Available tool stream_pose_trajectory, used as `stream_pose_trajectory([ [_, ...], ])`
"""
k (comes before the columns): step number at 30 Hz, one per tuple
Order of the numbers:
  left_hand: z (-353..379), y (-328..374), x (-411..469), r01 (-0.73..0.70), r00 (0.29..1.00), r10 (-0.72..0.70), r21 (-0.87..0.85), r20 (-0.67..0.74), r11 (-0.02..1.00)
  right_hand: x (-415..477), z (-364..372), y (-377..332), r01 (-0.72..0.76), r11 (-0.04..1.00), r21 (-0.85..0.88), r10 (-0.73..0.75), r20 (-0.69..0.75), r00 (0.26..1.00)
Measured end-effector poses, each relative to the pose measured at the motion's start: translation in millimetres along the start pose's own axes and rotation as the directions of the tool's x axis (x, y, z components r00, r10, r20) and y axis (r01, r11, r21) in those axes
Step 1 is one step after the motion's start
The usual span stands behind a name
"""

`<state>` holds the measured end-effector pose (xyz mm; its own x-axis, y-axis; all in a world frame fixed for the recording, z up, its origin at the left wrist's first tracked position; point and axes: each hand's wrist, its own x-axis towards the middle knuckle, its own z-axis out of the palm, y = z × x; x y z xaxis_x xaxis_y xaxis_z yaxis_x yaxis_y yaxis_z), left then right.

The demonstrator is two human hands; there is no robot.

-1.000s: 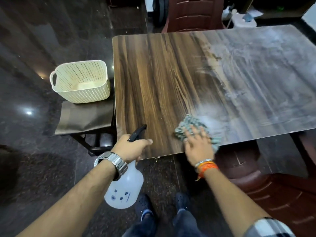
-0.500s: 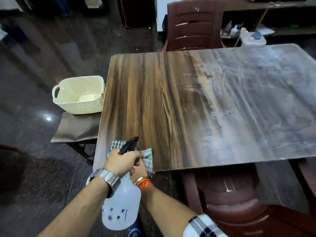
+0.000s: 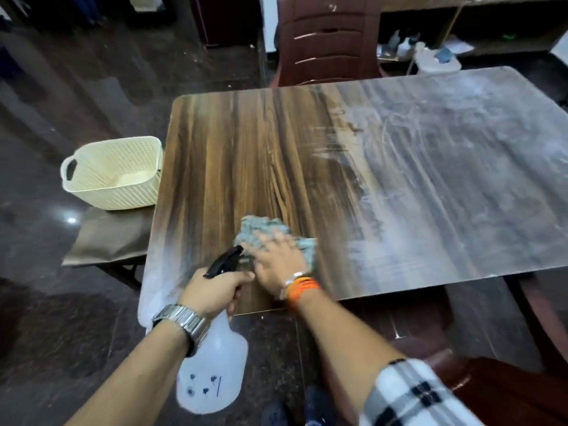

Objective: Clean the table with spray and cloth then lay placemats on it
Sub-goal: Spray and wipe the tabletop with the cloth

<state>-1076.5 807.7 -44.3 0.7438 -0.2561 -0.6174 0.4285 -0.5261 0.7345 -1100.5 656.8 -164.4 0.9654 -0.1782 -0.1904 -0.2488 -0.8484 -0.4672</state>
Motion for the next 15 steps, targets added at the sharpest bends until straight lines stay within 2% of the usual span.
stream_pose_trajectory([
  [1, 10.3, 3.4, 3.4, 0.008, 1.000, -0.009, 0.026, 0.027, 1.000, -14.1, -21.9, 33.0, -0.075, 0.989, -0.131, 0.059, -0.127, 0.990],
  [2, 22.8, 4.7, 7.6, 0.020, 0.998, -0.021, 0.018, 0.067, 1.000, -34.0, -40.3, 72.4, -0.248, 0.959, -0.139, 0.209, -0.246, 0.946],
  [3, 34.7, 9.4, 7.3, 0.030, 0.994, -0.033, 0.029, 0.105, 0.999, -50.0, -48.0, 109.4, -0.399, 0.912, -0.094, 0.356, -0.297, 0.886],
  [5, 58.5, 16.0, 5.3, 0.051, 0.988, -0.058, 0.048, 0.145, 0.998, -90.7, -69.9, 168.6, -0.624, 0.780, -0.041, 0.577, -0.337, 0.744],
  [7, 77.6, 19.6, 1.5, 0.045, 0.981, -0.054, 0.052, 0.184, 0.998, -117.1, -87.8, 203.8, -0.767, 0.640, 0.049, 0.738, -0.317, 0.595],
  [9, 93.1, 24.7, -3.4, 0.034, 0.978, -0.040, 0.032, 0.204, 0.999, -119.5, -92.9, 200.3, -0.812, 0.576, 0.091, 0.794, -0.299, 0.529],
  [10, 101.5, 27.2, -3.2, 0.029, 0.979, -0.035, 0.031, 0.199, 0.999, -114.8, -86.9, 187.8, -0.804, 0.591, 0.073, 0.785, -0.281, 0.552],
  [11, 105.9, 30.1, -4.4, 0.023, 0.981, -0.029, 0.034, 0.191, 0.999, -106.5, -75.1, 168.6, -0.746, 0.665, 0.016, 0.717, -0.294, 0.633],
  [13, 118.3, 34.8, -6.9, 0.009, 0.985, -0.018, 0.051, 0.174, 0.999, -93.1, -55.9, 126.8, -0.497, 0.863, -0.096, 0.448, -0.311, 0.838],
  [15, 136.3, 44.1, -10.7, -0.020, 0.990, 0.012, 0.054, 0.142, 0.998, -90.4, -36.6, 95.6, -0.202, 0.963, -0.179, 0.165, -0.203, 0.965],
])
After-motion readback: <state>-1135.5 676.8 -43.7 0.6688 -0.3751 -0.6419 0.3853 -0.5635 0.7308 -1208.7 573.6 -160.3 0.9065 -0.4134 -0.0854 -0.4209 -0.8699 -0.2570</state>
